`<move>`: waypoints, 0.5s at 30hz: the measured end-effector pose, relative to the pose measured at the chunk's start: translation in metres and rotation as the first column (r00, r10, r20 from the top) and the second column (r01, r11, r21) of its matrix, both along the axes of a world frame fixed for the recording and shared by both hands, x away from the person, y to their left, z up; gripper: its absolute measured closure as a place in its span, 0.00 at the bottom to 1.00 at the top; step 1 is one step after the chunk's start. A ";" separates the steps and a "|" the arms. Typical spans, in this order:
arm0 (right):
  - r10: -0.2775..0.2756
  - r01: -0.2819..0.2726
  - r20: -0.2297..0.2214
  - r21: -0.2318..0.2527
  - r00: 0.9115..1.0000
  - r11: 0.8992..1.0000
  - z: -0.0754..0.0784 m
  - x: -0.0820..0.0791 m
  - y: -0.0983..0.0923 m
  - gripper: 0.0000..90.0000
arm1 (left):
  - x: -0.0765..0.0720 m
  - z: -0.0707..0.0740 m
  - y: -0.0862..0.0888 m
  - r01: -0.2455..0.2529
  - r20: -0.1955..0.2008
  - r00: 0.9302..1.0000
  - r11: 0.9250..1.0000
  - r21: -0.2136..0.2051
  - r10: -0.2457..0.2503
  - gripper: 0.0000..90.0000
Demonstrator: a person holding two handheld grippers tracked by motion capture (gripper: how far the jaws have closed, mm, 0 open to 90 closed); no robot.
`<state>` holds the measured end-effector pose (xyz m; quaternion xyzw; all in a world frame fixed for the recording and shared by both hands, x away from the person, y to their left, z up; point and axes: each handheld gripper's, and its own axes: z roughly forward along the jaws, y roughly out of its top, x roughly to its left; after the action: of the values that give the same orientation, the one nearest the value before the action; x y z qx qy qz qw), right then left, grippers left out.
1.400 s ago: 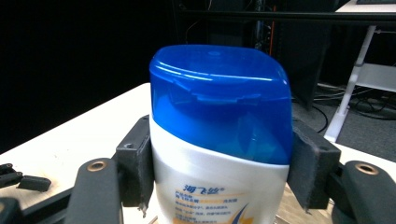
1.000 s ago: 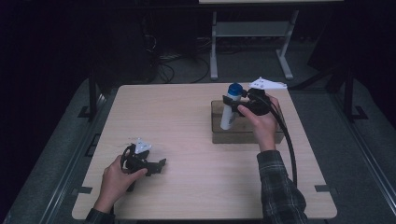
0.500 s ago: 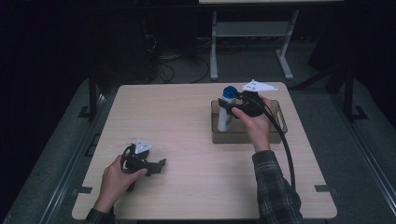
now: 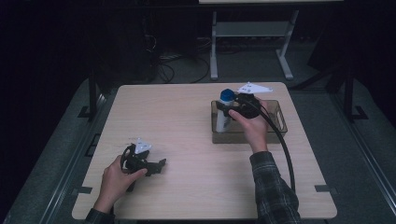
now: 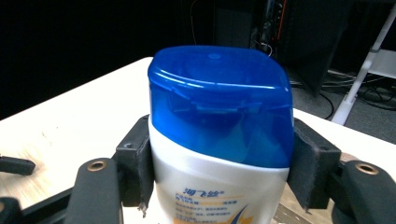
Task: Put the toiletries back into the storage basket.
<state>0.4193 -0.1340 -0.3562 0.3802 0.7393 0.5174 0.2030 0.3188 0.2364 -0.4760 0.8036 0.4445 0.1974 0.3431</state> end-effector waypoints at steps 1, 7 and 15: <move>0.000 0.000 -0.002 -0.003 1.000 1.000 -0.001 0.000 0.001 0.39 | 0.000 0.000 0.000 0.000 -0.001 1.000 1.000 -0.001 0.000 0.14; 0.005 -0.005 -0.014 -0.017 1.000 1.000 -0.006 0.001 0.004 0.39 | 0.000 0.000 0.000 0.000 -0.002 1.000 1.000 -0.002 0.000 0.14; 0.008 -0.009 -0.026 -0.029 1.000 1.000 -0.010 0.001 0.007 0.39 | 0.000 0.000 0.000 0.003 -0.003 1.000 1.000 -0.001 -0.003 0.14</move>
<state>0.4206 -0.1266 -0.3664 0.3808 0.7510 0.5024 0.1965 0.3187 0.2366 -0.4759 0.8045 0.4436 0.1956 0.3431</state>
